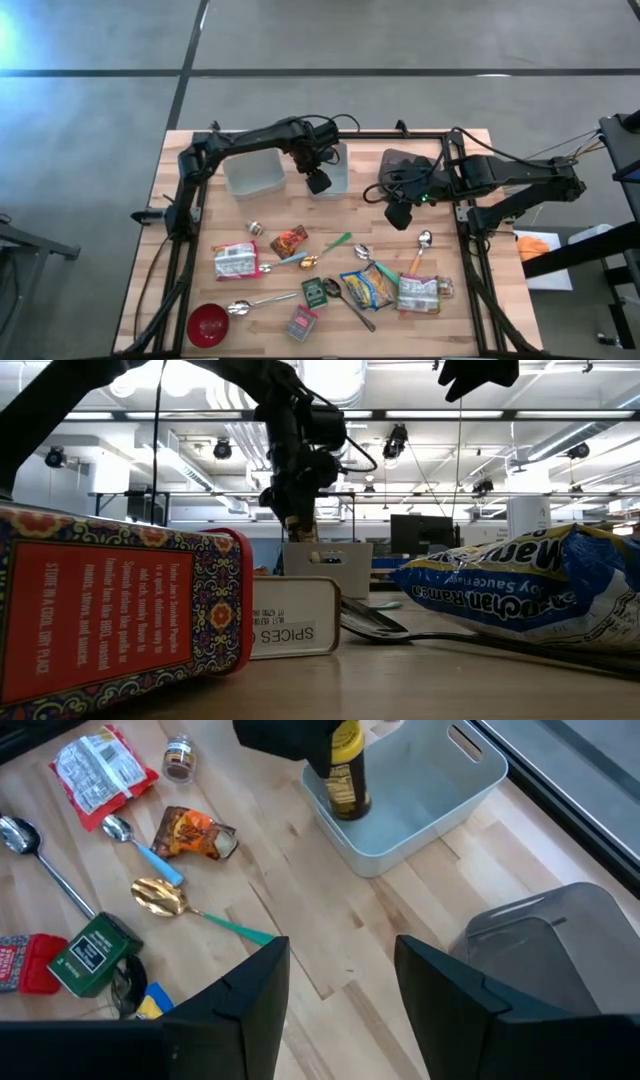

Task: Pick & Place Food Item
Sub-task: Put the yellow seasoning can into the right gray bin

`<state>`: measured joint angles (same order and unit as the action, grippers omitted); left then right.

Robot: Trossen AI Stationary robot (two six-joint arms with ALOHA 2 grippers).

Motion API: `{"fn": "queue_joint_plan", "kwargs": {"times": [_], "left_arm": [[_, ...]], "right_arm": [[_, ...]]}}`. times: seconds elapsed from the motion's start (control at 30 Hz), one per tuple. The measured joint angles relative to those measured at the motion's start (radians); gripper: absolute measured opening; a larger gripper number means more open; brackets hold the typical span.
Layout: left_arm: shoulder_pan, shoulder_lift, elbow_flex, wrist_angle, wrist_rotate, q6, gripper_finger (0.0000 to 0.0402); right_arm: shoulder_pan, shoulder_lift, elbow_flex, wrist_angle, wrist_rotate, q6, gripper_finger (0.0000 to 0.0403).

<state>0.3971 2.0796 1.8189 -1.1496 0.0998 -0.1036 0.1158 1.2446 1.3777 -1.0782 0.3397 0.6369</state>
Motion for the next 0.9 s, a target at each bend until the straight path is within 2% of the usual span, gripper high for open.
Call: {"fn": "queue_joint_plan", "kwargs": {"times": [0.3, 0.63, 0.9], "left_arm": [[-0.019, -0.006, -0.084, 0.033, 0.000, -0.019, 0.0220], [-0.027, -0.006, -0.088, 0.046, 0.001, -0.027, 0.0221], [-0.030, 0.001, -0.093, 0.048, 0.011, -0.031, 0.0313]], "right_arm": [[0.000, 0.000, -0.001, 0.001, 0.001, 0.000, 0.0178], [0.000, 0.000, -0.002, 0.001, 0.001, 0.004, 0.0178], [0.000, 0.000, -0.009, 0.001, 0.001, 0.008, 0.0178]]}}
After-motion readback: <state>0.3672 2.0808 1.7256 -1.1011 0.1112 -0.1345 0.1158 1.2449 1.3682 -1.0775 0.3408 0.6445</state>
